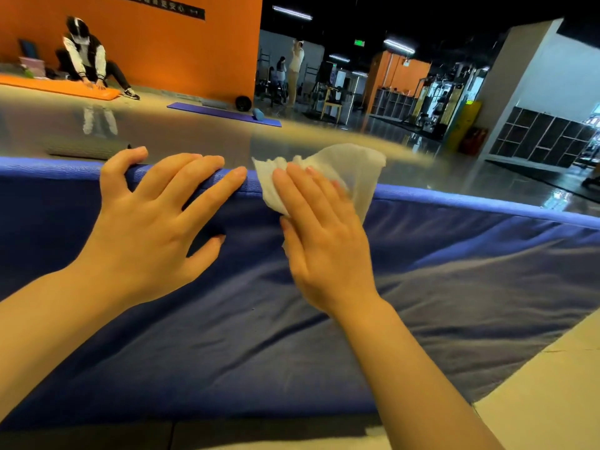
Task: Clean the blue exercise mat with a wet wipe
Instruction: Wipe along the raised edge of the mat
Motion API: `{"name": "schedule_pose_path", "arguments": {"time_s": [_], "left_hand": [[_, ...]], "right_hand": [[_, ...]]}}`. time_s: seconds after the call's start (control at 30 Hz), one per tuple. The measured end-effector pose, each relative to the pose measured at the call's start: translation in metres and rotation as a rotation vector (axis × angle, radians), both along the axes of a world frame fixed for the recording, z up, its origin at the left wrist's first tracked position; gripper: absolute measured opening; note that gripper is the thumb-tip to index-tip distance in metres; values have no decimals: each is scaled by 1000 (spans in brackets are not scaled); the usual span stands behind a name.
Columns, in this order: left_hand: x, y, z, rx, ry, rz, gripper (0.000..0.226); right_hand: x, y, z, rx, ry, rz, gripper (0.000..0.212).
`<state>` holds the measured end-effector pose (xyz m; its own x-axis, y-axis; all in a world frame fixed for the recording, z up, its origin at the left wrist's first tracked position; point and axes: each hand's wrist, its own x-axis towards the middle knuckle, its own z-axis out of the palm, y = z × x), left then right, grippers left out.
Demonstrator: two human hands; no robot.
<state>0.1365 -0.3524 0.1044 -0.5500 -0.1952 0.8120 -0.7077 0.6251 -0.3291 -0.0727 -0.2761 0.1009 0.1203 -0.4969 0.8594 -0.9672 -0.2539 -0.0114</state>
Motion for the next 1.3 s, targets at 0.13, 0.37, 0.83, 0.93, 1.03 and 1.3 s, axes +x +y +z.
{"name": "schedule_pose_path", "arguments": {"time_s": [0.13, 0.37, 0.83, 0.93, 1.03, 1.3], "left_hand": [[1, 0, 1, 1, -10, -6, 67], [0, 0, -1, 15, -15, 6, 66], [-7, 1, -2, 30, 54, 2, 66], [-10, 1, -1, 33, 67, -2, 65], [-12, 0, -2, 34, 68, 0, 65], [-2, -4, 0, 22, -8, -9, 64]], "right_hand": [[-48, 10, 2, -61, -93, -162, 45], [-66, 16, -5, -118, -312, -255, 46], [-24, 12, -5, -38, -136, -125, 48], [-36, 18, -4, -7, -60, -126, 48], [-39, 20, -3, -6, -27, -129, 48], [-115, 31, 2, -83, -245, -346, 46]]}}
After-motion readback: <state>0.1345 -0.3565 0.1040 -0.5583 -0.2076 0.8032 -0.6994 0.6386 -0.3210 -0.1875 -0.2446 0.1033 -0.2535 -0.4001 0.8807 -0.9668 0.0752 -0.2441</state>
